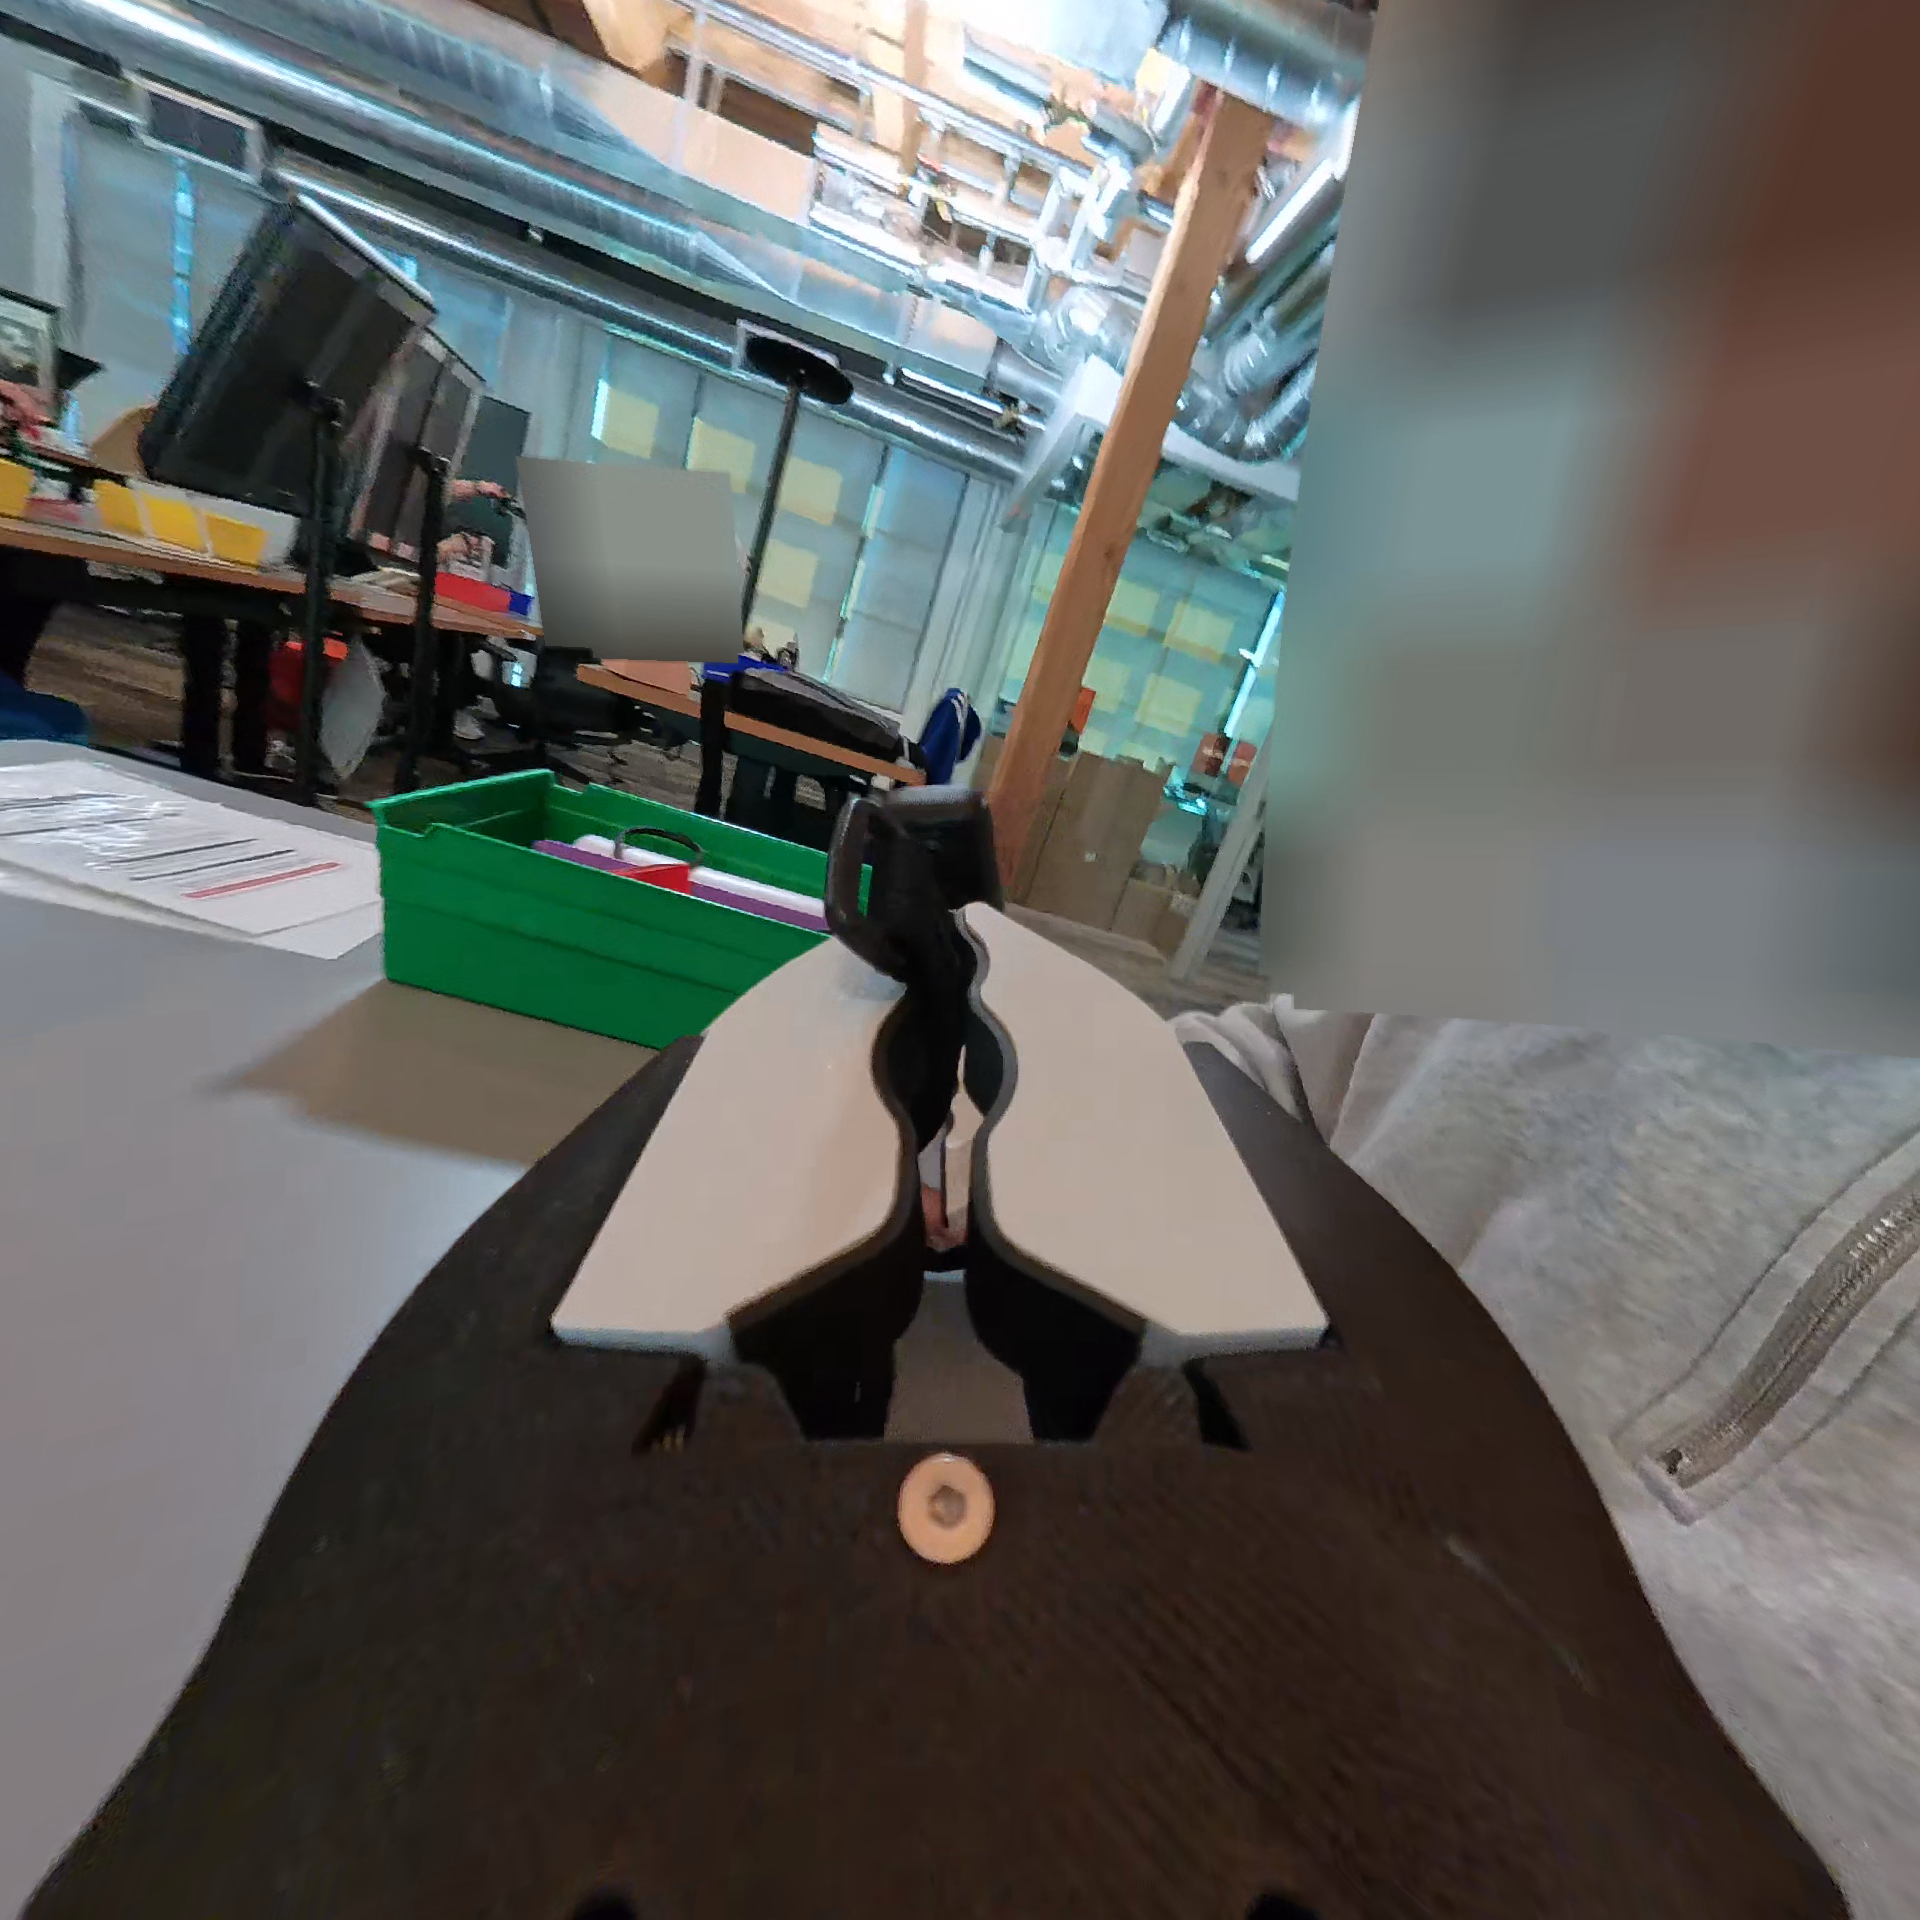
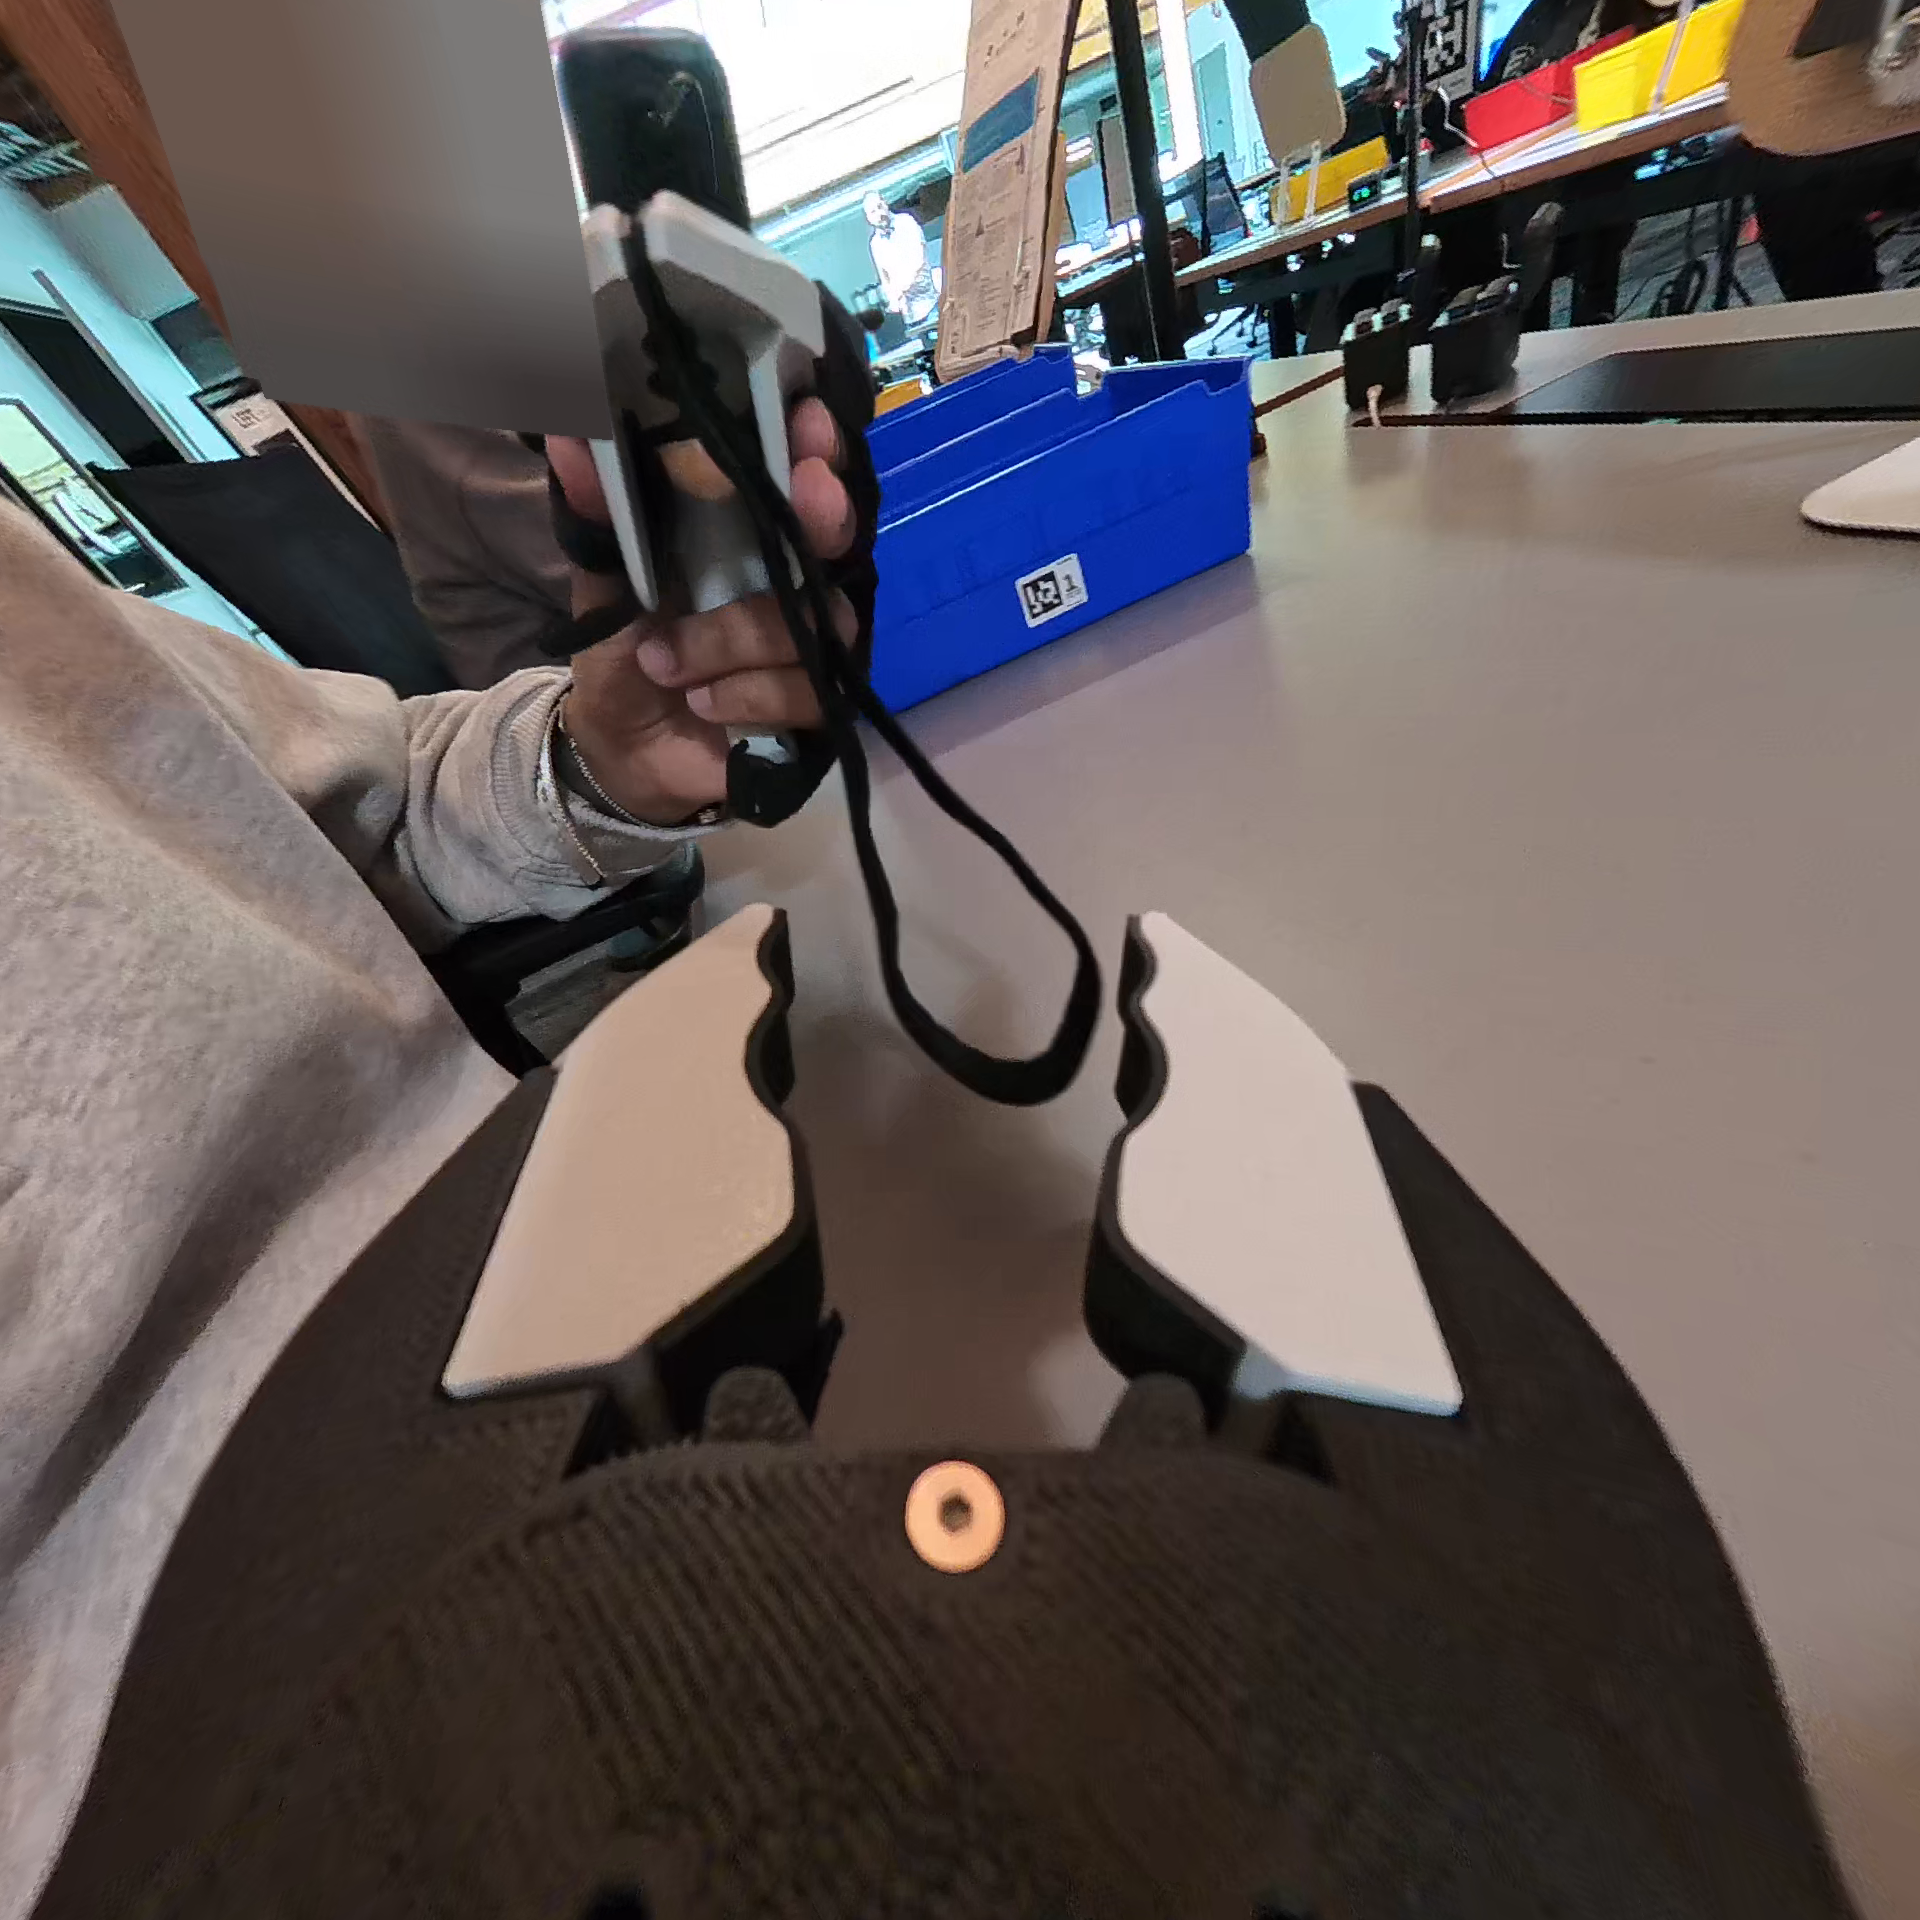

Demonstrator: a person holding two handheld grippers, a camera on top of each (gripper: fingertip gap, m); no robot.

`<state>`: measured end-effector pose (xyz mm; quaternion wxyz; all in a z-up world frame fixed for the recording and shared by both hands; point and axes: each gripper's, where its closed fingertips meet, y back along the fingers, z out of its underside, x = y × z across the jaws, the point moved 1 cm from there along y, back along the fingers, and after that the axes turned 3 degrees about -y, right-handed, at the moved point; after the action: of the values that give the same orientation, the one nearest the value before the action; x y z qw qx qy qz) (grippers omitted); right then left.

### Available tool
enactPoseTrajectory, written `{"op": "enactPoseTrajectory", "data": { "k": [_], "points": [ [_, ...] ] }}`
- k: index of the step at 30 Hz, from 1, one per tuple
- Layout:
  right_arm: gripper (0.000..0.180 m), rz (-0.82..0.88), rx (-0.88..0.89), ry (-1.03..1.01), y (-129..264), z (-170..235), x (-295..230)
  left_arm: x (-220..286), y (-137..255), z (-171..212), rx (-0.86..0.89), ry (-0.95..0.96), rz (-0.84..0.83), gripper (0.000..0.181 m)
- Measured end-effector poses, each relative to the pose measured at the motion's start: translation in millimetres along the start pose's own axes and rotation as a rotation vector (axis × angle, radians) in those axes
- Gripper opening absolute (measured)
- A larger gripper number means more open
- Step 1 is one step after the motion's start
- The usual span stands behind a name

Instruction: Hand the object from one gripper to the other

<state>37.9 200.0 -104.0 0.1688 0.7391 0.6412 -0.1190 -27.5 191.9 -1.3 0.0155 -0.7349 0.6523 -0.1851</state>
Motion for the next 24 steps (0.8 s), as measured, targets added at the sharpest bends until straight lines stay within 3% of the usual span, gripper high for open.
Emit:
{"op": "enactPoseTrajectory", "data": {
  "k": [7, 8, 10, 12, 18, 19, 23, 24],
  "points": [
    [0.069, -0.043, -0.121, 0.094, -23, 24, -25, 17, -11, 7, -0.017, 0.025, 0.063, 0.000],
    [0.066, -0.033, -0.160, 0.114, -27, 30, -27, 19, -11, 5, -0.005, 0.040, 0.069, 0.000],
    [0.029, -0.019, -0.247, 0.181, -32, 42, -31, 19, -10, 1, 0.026, 0.071, 0.073, 0.000],
    [0.009, -0.017, -0.277, 0.254, -34, 47, -36, 17, -9, -1, 0.037, 0.079, 0.056, 0.000],
    [0.005, -0.016, -0.253, 0.242, -31, 41, -36, 10, -5, -6, 0.062, 0.054, 0.012, 0.003],
    [0.005, -0.016, -0.245, 0.222, -30, 40, -34, 7, -6, -6, 0.068, 0.072, 0.003, 0.019],
    [0.005, -0.036, -0.141, 0.129, -23, 21, -32, -24, -4, -2, 0.132, 0.166, -0.150, 0.115],
    [0.005, -0.036, -0.115, 0.109, -20, 16, -30, -32, -1, 0, 0.139, 0.165, -0.189, 0.121]
  ]
}}
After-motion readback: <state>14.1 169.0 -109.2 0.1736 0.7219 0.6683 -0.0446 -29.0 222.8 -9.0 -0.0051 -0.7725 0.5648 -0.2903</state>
